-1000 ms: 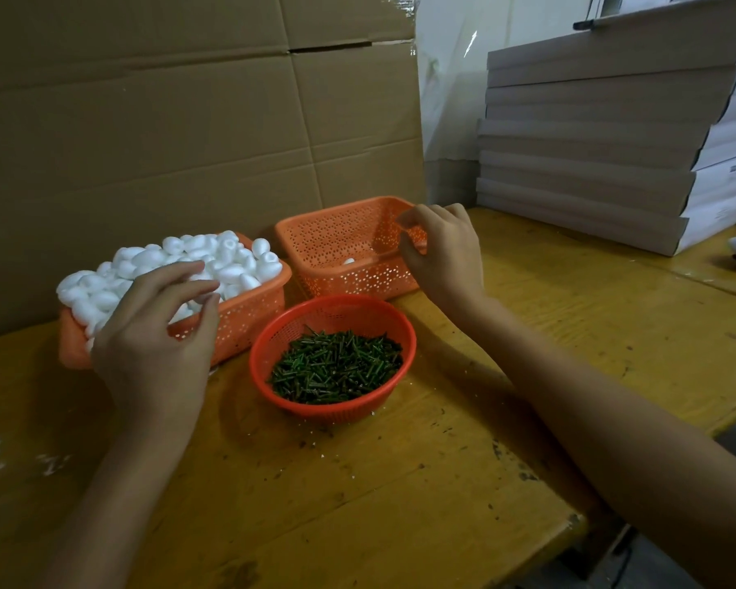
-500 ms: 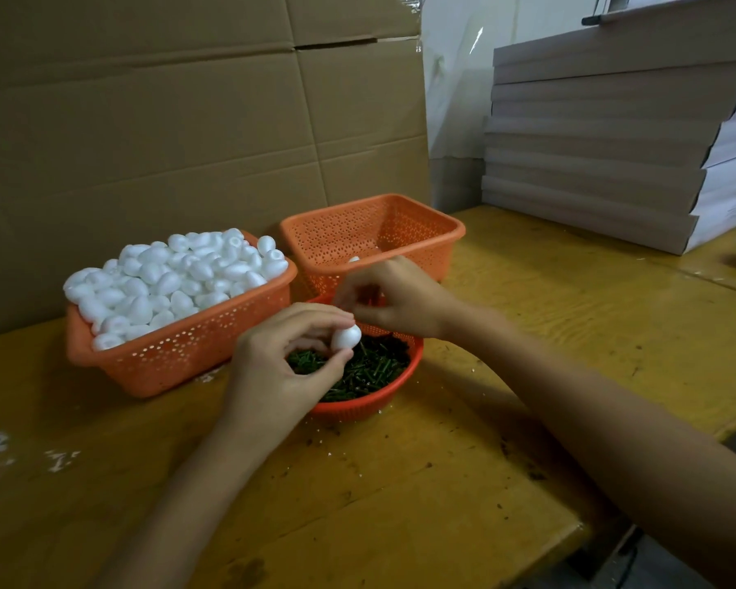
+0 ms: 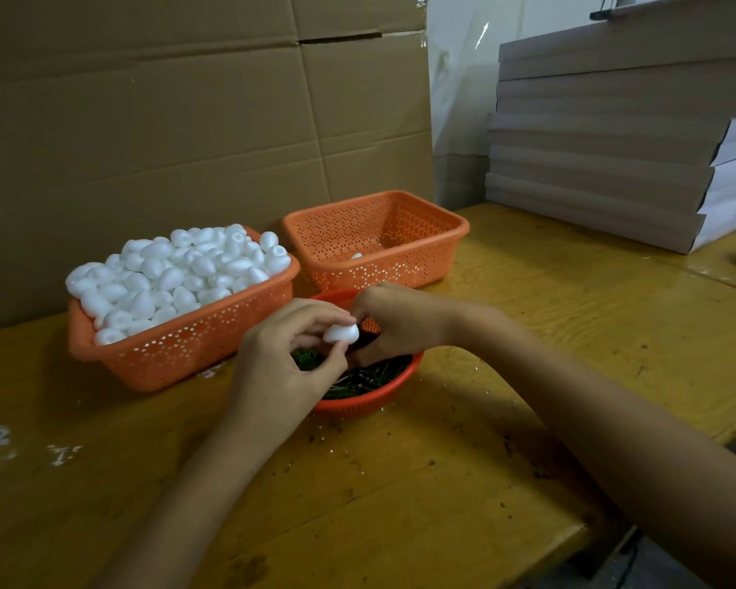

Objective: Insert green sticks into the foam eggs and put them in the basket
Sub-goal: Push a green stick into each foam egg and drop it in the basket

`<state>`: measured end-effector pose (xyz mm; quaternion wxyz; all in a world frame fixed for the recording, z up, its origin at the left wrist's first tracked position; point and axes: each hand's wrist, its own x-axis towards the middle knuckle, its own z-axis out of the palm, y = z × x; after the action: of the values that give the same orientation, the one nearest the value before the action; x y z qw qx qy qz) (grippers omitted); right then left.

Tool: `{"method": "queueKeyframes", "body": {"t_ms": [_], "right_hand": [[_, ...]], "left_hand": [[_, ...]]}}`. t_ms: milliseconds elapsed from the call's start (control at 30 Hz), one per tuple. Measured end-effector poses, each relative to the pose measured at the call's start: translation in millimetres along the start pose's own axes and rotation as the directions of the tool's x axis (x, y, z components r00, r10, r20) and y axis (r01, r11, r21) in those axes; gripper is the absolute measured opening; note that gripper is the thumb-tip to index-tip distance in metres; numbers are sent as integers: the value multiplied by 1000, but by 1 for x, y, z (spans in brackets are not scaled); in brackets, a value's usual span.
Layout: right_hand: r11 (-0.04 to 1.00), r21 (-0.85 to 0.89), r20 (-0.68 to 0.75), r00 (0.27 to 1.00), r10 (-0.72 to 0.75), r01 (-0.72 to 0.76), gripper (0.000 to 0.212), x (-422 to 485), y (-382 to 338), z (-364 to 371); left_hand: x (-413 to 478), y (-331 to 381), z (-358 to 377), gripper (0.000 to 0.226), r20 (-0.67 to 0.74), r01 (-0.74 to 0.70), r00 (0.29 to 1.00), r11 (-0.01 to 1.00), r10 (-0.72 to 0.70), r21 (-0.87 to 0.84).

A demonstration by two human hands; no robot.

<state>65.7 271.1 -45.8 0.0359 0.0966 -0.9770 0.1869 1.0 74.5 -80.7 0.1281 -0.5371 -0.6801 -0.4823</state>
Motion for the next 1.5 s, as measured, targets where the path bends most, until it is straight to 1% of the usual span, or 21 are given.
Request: {"method": "queueKeyframes", "body": {"t_ms": [67, 133, 200, 233, 300, 467, 633, 767, 1000, 1200, 1333, 1500], "right_hand": [[1000, 10, -10, 1000, 11, -10, 29, 0, 0, 2], [1000, 6, -18, 1000, 7, -6, 23, 0, 2, 4], [1000, 9, -57, 998, -18, 18, 12, 0, 3, 4], [1000, 10, -89, 996, -27, 28, 10, 0, 2, 4], [999, -3, -150, 988, -41, 41, 21, 0, -1, 2], [998, -5, -240, 969, -59, 59, 13, 0, -1, 0], [994, 38, -315, 945, -86, 103, 7, 2, 1, 1], [990, 68, -327, 940, -97, 126, 4, 3, 3, 1], [974, 151, -366, 925, -101, 166, 8, 1, 2, -1], [963, 225, -400, 915, -47, 148, 21, 2, 5, 2], [964, 218, -401, 914, -52, 150, 15, 3, 8, 1], [977, 148, -377, 922, -86, 152, 9, 3, 7, -1]], "left_hand": [[0, 0, 0, 30, -3, 1, 1000, 1000, -1, -4], [0, -1, 0, 30, -14, 1, 1000, 1000, -1, -13], [-1, -2, 0, 31, -33, 13, 999, 999, -15, -41], [-1, -2, 0, 31, -40, 30, 999, 998, -32, -64], [0, -3, 0, 33, -50, 75, 995, 990, -81, -121], [1, -4, -2, 38, -83, 158, 980, 958, -183, -241], [2, -4, -2, 30, -105, 203, 962, 921, -250, -332], [3, -3, -2, 24, -134, 226, 943, 882, -304, -413], [3, 0, -1, 26, -138, 224, 945, 892, -298, -393], [2, 2, -2, 29, -152, 239, 935, 886, -321, -398], [2, 3, -2, 31, -164, 242, 931, 890, -325, -387], [3, 0, -2, 28, -164, 254, 930, 897, -330, -362]]}}
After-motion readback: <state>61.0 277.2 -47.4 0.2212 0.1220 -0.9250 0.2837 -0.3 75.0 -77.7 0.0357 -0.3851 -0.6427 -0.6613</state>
